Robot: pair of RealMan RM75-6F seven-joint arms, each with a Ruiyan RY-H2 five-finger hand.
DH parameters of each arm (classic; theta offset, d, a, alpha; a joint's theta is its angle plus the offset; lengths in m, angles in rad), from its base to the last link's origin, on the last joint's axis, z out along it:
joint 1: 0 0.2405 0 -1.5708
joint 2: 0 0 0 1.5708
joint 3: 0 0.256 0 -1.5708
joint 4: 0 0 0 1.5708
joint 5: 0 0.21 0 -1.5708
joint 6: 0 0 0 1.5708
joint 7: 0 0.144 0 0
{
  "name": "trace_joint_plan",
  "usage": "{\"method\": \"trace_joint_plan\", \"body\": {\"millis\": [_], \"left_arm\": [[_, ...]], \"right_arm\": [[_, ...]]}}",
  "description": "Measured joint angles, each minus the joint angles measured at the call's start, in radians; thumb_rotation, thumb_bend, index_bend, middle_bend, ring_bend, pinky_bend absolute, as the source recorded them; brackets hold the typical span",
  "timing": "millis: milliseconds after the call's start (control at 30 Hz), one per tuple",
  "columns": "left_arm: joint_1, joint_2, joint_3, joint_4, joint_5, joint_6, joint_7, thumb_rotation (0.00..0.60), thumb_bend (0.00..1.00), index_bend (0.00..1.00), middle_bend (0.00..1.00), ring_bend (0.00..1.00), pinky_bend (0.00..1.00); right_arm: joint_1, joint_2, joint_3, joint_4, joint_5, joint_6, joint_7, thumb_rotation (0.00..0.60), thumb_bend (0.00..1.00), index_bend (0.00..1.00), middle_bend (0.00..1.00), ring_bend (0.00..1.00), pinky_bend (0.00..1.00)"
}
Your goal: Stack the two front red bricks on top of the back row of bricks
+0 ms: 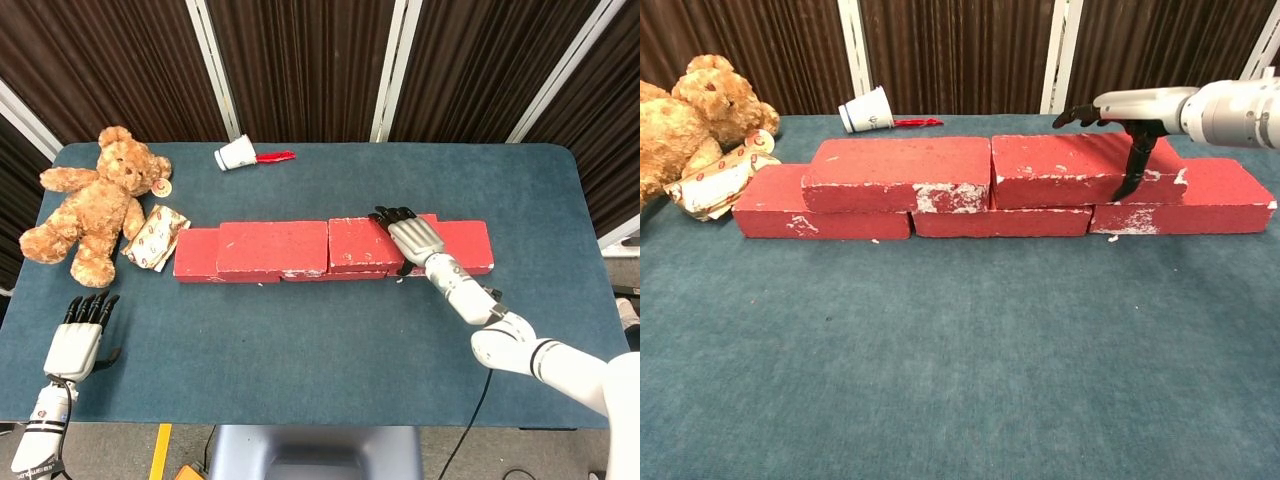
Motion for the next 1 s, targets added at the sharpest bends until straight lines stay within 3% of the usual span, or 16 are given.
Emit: {"method": "trace_joint_plan", "body": {"millis": [267, 433, 467, 700, 1000], "left_arm": [[0.002, 0.000, 0.002, -0.004, 0.002, 0.003, 0.008, 0.600, 0.28, 0.00, 0.00, 0.00, 0.00], [0.001, -0.008, 0.004, -0.005, 0.002, 0.001, 0.022, 0.600, 0.27, 0.00, 0.00, 0.00, 0.00], [0.000, -0.010, 0.005, -0.005, 0.002, -0.002, 0.024, 0.600, 0.27, 0.00, 0.00, 0.00, 0.00], [-0.010, -0.023, 0.009, -0.008, -0.002, -0.027, 0.036, 0.600, 0.28, 0.00, 0.00, 0.00, 0.00], [-0.013, -0.022, 0.002, 0.000, -0.033, -0.054, 0.034, 0.600, 0.31, 0.00, 0.00, 0.00, 0.00]], "right_arm": [[-0.073, 0.138, 0.005, -0.120, -0.029, 0.108, 0.035, 0.600, 0.12, 0.04, 0.03, 0.00, 0.08], [-0.141, 0.233, 0.003, -0.119, -0.024, 0.160, 0.068, 0.600, 0.13, 0.39, 0.03, 0.00, 0.07], [-0.145, 0.236, 0.001, -0.106, -0.020, 0.160, 0.067, 0.600, 0.13, 0.42, 0.03, 0.00, 0.07], [-0.150, 0.175, -0.012, 0.053, 0.001, 0.140, 0.064, 0.600, 0.17, 0.58, 0.03, 0.00, 0.07], [-0.130, 0.044, -0.019, 0.226, -0.010, 0.087, 0.107, 0.600, 0.18, 0.59, 0.04, 0.00, 0.07]]}}
